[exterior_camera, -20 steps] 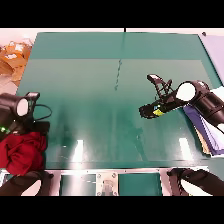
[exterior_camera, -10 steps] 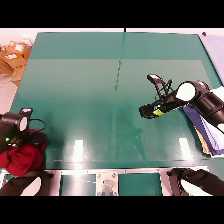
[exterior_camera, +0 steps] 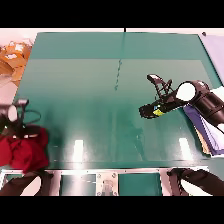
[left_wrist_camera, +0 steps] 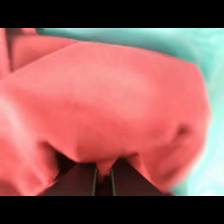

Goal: Fold the shirts.

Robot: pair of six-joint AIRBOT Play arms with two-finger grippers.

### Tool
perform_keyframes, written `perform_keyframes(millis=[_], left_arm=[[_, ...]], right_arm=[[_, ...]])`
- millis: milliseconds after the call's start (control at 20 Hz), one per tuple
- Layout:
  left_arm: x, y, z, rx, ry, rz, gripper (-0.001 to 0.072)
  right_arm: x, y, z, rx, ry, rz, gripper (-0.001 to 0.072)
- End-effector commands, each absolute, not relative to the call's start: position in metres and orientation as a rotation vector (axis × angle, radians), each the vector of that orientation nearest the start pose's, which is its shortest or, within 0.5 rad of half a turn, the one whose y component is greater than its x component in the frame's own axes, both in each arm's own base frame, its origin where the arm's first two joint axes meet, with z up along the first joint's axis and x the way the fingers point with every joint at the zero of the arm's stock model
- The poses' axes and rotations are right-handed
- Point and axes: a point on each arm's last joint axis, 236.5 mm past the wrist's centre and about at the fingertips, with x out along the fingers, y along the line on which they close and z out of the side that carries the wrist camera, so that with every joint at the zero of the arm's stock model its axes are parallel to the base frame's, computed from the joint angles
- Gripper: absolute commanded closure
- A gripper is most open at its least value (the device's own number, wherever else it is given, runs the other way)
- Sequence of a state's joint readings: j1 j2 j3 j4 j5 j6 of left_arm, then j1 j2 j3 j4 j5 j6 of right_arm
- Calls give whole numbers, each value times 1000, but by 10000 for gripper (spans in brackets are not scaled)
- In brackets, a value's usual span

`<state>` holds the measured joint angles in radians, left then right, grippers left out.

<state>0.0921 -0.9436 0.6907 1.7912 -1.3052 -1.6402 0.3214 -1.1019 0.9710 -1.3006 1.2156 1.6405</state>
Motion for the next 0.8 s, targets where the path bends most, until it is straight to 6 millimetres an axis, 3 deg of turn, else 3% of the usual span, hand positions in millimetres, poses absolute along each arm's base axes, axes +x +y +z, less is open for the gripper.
perform_keyframes(millis=[0,150,300,400,600,650,700,750], left_arm=[[268,20,32,80,1388,86,684],[309,-64,99,46,1157,-113,684],[322,-161,138,12,962,-368,684],[323,-209,136,-9,924,-462,684],[327,-280,79,-14,1010,-572,677],[328,-294,62,-49,1046,-585,405],[328,-301,49,-87,1087,-587,22],[328,-301,41,-104,1121,-580,7]], right_arm=[[284,157,9,90,1386,373,699],[284,157,9,90,1386,373,700],[284,157,9,90,1385,373,699],[284,157,9,90,1385,373,699],[284,157,9,90,1385,373,699],[284,157,9,90,1385,373,699],[284,157,9,89,1386,373,699],[284,157,9,90,1386,373,699]])
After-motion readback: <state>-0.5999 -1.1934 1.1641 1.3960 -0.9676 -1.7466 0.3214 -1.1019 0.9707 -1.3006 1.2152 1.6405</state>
